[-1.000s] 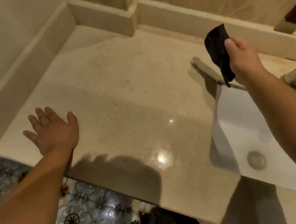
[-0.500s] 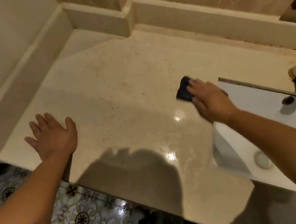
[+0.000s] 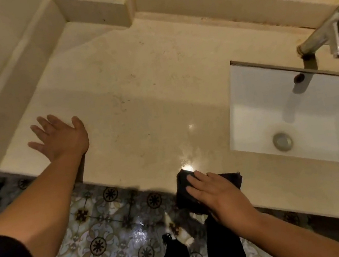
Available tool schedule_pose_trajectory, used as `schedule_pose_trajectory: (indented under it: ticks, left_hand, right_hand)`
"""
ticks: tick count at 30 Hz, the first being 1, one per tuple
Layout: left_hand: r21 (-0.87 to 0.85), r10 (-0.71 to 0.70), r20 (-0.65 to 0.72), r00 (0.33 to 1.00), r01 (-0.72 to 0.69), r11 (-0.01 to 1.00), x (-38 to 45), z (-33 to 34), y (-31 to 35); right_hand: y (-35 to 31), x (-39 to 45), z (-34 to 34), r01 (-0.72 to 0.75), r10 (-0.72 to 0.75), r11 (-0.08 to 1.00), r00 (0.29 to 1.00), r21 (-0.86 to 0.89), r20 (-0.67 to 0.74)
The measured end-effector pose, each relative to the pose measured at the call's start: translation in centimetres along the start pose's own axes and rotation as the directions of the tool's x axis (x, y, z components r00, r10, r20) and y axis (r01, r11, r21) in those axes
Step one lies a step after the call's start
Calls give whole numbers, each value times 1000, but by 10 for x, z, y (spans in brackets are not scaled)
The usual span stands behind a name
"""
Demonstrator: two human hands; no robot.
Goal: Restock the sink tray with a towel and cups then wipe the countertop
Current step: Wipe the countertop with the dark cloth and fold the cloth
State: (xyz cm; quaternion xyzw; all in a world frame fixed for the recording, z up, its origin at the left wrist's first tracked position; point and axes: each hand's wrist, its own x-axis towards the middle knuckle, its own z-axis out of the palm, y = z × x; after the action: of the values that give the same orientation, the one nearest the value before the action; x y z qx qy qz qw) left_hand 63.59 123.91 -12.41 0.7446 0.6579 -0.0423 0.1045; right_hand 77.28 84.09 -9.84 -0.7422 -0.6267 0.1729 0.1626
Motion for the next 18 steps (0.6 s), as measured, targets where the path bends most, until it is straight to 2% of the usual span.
schedule_pose_trajectory:
  ticks: [4,5,6,7,8,9,10,11,12,13,14,16,18]
  left_hand:
    - [-6,1,11,1000,-1,1000,-2,-3,2]
    - [-3,2,12,1000,-2,1000,-2,-3,2]
    - [-3,1,17,1000,-1,1000,-3,-4,3]
    - [-6,-1,23,1000,1,1000,-3,-5,3]
    - [-8,-1,26,1000,1,1000,-3,-5,4]
    - [-7,1,24,1000,-1,1000,-3,-5,4]
    - [-3,4,22,1000,-4,1000,-3,-6,4]
    - [-1,6,24,1000,-6,1000,-3,-6,4]
    - [-1,8,31,1000,-8,1000,-3,-7,4]
    - [-3,11,38,999,-11,1000,-3,-7,4]
    - [-5,14,45,999,-14,1000,-3,-8,4]
    - [-8,18,62,998,-17,1000,-3,-10,3]
    - [-14,28,86,996,-27,1000,-2,-12,2]
  right_hand:
    - [-35,-16,14,80,-77,996,995,36,-64]
    - [-43,-21,17,42,-30,985,997,169,-71]
    - [-53,-24,17,-79,101,916,994,393,-34]
    - [-63,-24,16,-246,258,746,963,619,71]
    - [-71,-20,14,-364,374,488,908,793,186]
    - [-76,-14,11,-404,434,179,851,897,297]
    - [-79,-7,8,-389,425,-138,807,911,409]
    - [-79,1,5,-347,360,-423,783,837,507]
    - [-78,10,0,-317,288,-620,759,718,584]
    - [-76,19,-8,-297,218,-741,742,603,634]
    - [-74,28,-19,-298,150,-804,736,515,660]
    - [-71,46,-38,-287,104,-839,749,462,655]
    - [-70,57,-51,-265,102,-820,805,508,585]
